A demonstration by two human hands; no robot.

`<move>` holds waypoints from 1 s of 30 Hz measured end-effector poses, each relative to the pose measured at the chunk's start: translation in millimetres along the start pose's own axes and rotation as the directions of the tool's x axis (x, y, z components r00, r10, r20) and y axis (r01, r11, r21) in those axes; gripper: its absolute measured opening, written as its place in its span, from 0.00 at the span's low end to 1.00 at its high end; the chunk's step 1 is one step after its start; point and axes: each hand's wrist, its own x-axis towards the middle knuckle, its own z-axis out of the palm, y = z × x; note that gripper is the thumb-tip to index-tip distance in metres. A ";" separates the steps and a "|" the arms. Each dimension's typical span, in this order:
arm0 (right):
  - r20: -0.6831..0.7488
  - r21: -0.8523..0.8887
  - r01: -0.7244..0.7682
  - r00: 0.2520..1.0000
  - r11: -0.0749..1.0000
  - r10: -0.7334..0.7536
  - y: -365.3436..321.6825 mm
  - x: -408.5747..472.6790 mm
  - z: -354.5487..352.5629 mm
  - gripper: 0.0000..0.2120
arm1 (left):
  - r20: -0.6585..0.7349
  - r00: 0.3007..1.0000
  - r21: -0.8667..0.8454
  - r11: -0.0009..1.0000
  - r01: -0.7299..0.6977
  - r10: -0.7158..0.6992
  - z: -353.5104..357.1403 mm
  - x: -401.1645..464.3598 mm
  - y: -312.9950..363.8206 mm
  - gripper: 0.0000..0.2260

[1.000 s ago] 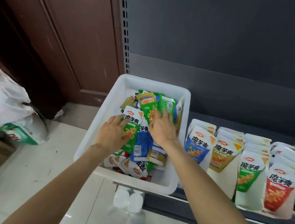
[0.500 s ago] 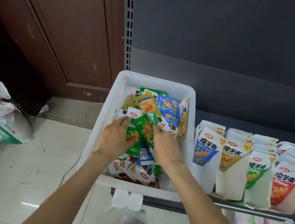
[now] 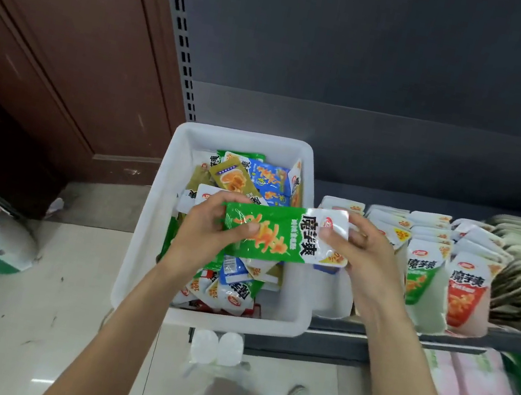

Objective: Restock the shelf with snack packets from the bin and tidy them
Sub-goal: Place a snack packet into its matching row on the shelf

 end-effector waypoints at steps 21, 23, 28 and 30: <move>0.062 -0.835 0.238 0.937 0.497 -0.344 0.4 17.6 -213.8 0.18 | 0.527 0.849 0.764 0.415 -0.494 0.041 234.2 -4.8 -52.9 0.20; 0.121 -0.853 0.265 0.938 0.449 -0.324 5.3 30.4 -209.8 0.20 | 0.519 0.854 0.775 0.403 -0.487 0.036 239.4 -4.1 -54.9 0.19; 0.175 -0.883 0.273 0.946 0.382 -0.272 6.1 43.9 -224.2 0.20 | 0.493 0.869 0.787 0.409 -0.461 0.031 250.2 -5.0 -58.6 0.15; 0.201 -0.875 0.297 0.941 0.383 -0.272 5.3 44.1 -229.5 0.21 | 0.473 0.880 0.797 0.401 -0.451 0.047 251.8 -4.6 -60.3 0.14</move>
